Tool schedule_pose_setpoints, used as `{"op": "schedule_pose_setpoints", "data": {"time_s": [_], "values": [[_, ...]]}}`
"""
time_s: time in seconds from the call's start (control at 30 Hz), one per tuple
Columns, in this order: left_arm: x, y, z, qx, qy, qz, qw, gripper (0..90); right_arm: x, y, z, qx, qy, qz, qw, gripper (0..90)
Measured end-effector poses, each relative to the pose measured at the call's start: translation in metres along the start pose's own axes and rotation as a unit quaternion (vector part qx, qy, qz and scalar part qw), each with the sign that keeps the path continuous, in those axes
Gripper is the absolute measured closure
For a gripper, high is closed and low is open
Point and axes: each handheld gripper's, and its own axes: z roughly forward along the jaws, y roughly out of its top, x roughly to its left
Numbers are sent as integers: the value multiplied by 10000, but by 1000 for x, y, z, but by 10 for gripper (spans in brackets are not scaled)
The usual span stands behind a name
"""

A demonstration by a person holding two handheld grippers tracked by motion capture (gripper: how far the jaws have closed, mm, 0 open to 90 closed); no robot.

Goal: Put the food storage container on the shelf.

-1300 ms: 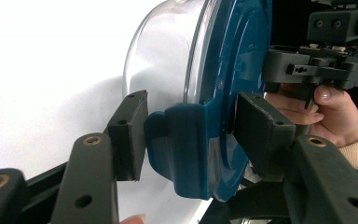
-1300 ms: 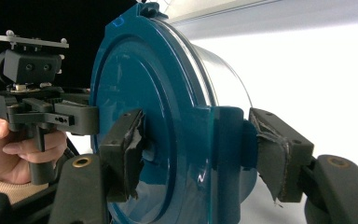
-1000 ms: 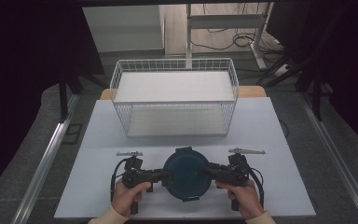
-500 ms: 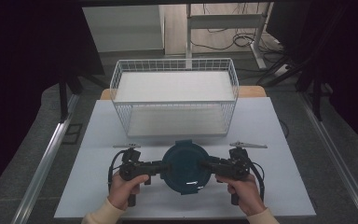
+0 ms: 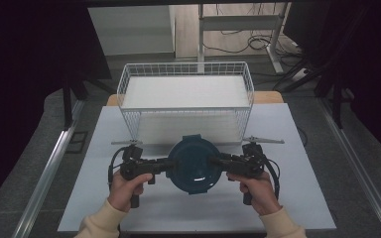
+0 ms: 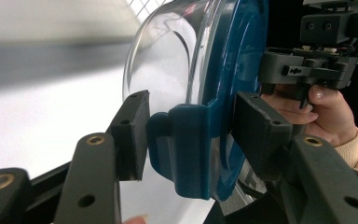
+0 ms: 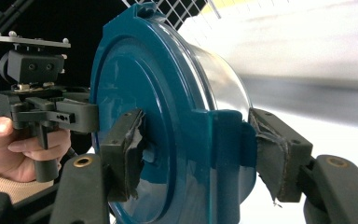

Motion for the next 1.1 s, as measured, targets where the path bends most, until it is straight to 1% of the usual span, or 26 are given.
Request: {"op": "schedule_pose_setpoints", "data": {"time_s": [0.03,0.1,0.13,0.17,0.2,0.23,0.27,0.3,0.33,0.37,0.4,0.43,0.47,0.5,0.57,0.6,0.63,0.67,0.7,0.73,0.77,0.83,0.87,0.9,0.93,1.1], "values": [[0,0,0,0,0,0,10000,479,0,0,0,0,0,0,10000,383],[-2,6,-2,13,0,59,10000,480,3,6,-1,-39,-2,-63,10000,383],[-3,12,-4,8,-3,87,10000,479,5,11,-1,-54,-5,-111,9999,383],[-4,15,-4,3,-9,88,10000,479,6,14,-2,-71,-15,-112,9999,384],[-4,15,-4,3,-9,88,10000,479,6,14,-2,-71,-15,-112,9999,384],[-4,22,-5,-6,-20,103,9999,479,8,20,-2,-99,-27,-141,9998,384],[-4,22,-5,-6,-20,103,9999,479,8,20,-2,-99,-27,-141,9998,384],[-4,29,-6,-18,-35,127,9999,479,9,26,-2,-120,-43,-164,9998,384],[-4,29,-6,-18,-35,127,9999,479,10,30,-2,-144,-49,-170,9997,384],[-6,36,-8,-57,-41,158,9999,479,11,33,-3,-157,-50,-182,9997,384],[-6,36,-8,-57,-41,158,9999,479,11,33,-3,-157,-50,-182,9997,384],[-6,44,-9,-84,-54,186,9998,479,12,40,-3,-201,-56,-207,9996,385],[-6,44,-9,-84,-54,186,9998,479,12,40,-3,-201,-56,-207,9996,385],[-7,52,-11,-96,-68,220,9997,479,14,47,-3,-226,-55,-235,9995,386],[-7,60,-11,-112,-68,240,9996,479,15,55,-3,-240,-44,-253,9994,387],[-7,60,-11,-112,-68,240,9996,479,15,55,-3,-240,-44,-253,9994,387],[-6,67,-11,-152,-68,220,9996,479,14,62,-2,-278,-50,-263,9993,387],[-6,67,-11,-152,-68,220,9996,479,14,62,-2,-278,-50,-263,9993,387],[-4,73,-11,-163,-62,238,9996,479,13,69,0,-284,-43,-251,9993,387],[-4,73,-11,-163,-62,238,9996,479,13,69,0,-284,-43,-251,9993,387],[-3,79,-11,-168,-70,249,9995,479,12,74,1,-283,-40,-244,9993,388],[-2,84,-11,-167,-83,250,9995,479,12,80,2,-290,-51,-263,9992,388],[-2,84,-11,-167,-83,250,9995,479,12,83,3,-290,-66,-281,9992,388],[-1,90,-12,-164,-92,270,9995,479,12,85,3,-292,-74,-302,9991,388],[-1,90,-12,-164,-92,270,9995,479,12,85,3,-292,-74,-302,9991,388],[-2,106,-15,-208,-97,310,9993,479,15,103,4,-312,-71,-360,9988,389]]}}
